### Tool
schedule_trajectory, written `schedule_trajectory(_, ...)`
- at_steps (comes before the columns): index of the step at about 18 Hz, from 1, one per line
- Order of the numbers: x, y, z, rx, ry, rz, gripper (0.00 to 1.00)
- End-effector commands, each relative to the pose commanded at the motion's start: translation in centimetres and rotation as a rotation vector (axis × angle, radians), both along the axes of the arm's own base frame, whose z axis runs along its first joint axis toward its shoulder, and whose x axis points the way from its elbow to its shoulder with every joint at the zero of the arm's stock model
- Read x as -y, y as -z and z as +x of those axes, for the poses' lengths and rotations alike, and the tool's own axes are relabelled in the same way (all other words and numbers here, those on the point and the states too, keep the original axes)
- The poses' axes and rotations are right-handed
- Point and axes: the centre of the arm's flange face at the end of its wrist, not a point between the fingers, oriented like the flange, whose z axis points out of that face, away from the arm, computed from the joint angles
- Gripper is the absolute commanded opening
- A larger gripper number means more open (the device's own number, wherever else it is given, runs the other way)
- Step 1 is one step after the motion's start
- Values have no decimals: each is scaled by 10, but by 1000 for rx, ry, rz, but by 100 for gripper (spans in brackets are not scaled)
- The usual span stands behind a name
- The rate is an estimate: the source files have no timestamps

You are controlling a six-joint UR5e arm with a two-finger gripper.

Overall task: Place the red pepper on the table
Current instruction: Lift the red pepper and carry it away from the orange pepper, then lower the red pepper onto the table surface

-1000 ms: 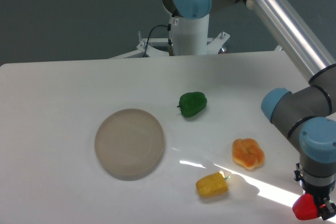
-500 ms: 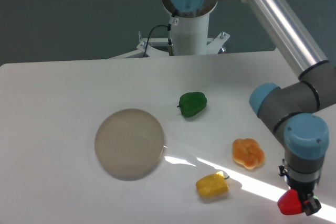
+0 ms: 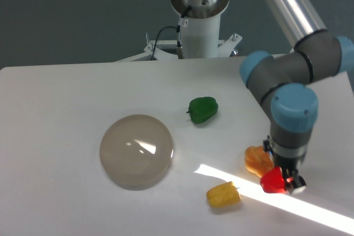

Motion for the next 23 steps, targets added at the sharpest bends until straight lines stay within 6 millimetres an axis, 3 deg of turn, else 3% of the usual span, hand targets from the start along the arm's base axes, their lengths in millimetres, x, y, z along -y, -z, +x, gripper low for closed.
schedule_trajectory(2, 14, 2, 11, 20, 4, -10, 49)
schedule_trajectory(6, 40, 3, 1, 27, 87, -32, 50)
schedule_trajectory(13, 106, 21, -50, 58, 223, -60, 50)
schedule_trajectory(17, 122, 27, -55, 64, 290, -100, 50)
schedule_trajectory(23, 130, 63, -54, 124, 326, -135, 50)
